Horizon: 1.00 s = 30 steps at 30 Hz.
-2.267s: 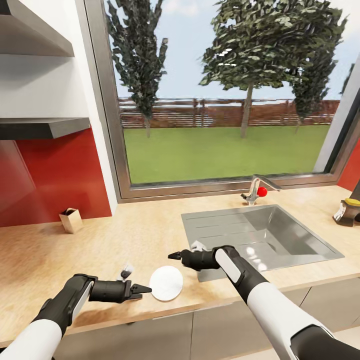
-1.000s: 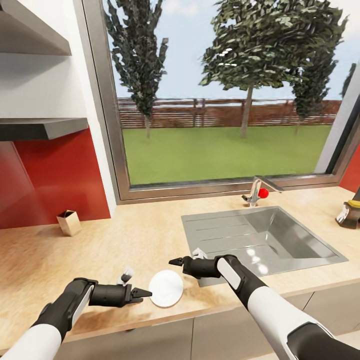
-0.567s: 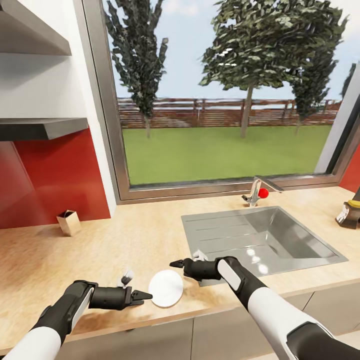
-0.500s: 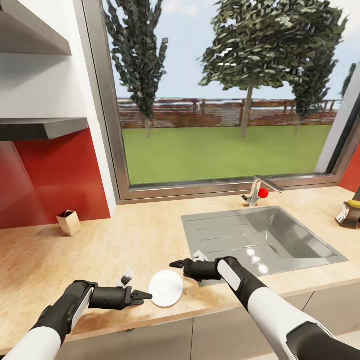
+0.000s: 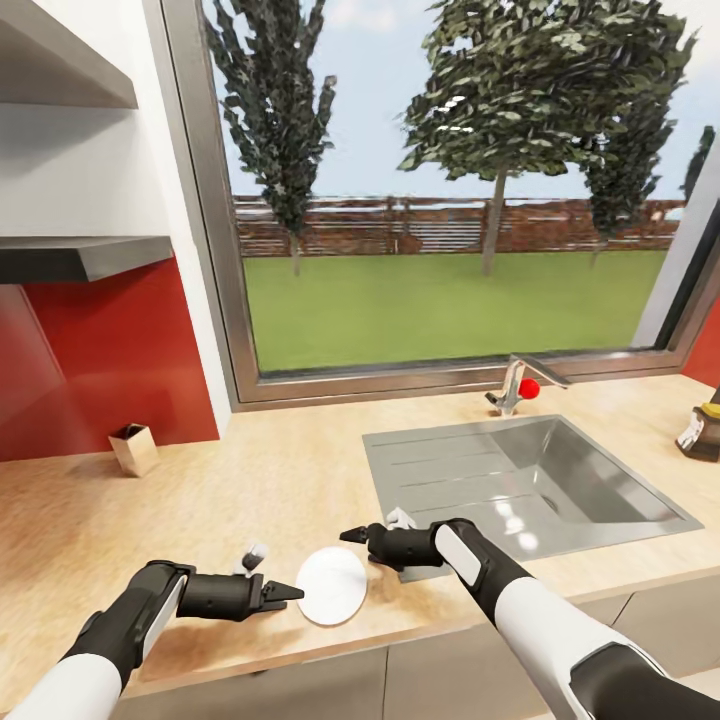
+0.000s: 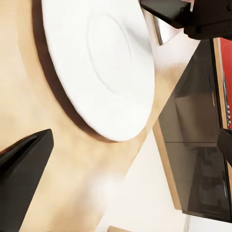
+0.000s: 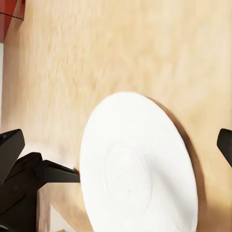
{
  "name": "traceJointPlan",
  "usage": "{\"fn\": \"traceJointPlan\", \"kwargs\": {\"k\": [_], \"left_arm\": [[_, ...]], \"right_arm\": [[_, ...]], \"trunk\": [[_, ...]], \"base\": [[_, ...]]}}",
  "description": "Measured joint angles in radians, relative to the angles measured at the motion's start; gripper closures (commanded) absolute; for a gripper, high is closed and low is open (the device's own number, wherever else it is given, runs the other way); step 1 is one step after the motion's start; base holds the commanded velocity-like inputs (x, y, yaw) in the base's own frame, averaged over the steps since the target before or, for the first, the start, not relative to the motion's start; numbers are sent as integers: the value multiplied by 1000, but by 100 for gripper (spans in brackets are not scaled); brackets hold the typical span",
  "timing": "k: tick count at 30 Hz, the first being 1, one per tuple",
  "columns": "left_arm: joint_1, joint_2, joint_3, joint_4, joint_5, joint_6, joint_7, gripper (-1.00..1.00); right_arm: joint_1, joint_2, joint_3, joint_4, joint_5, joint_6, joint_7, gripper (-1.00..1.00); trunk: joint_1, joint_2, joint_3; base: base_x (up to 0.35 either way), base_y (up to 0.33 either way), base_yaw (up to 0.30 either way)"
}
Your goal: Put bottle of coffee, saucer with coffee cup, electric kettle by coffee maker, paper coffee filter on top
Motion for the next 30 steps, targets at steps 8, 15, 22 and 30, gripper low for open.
{"fn": "traceJointPlan", "kwargs": {"k": [8, 15, 22, 30], "left_arm": [[0, 1, 0, 1, 2, -1, 0, -100], [1, 2, 1, 3, 2, -6, 43, -100], [4, -1, 1, 1, 6, -6, 70, -100], [5, -3, 1, -4, 7, -3, 72, -100]], "right_arm": [[0, 3, 1, 1, 0, 0, 1, -100], [0, 13, 1, 3, 0, 0, 2, -100], [0, 14, 1, 3, 0, 0, 2, -100], [0, 15, 1, 3, 0, 0, 2, -100]], "trunk": [[0, 0, 0], [0, 0, 0], [0, 0, 0], [0, 0, 0]], "base": [[4, 0, 0], [0, 0, 0], [9, 0, 0], [92, 0, 0]]}}
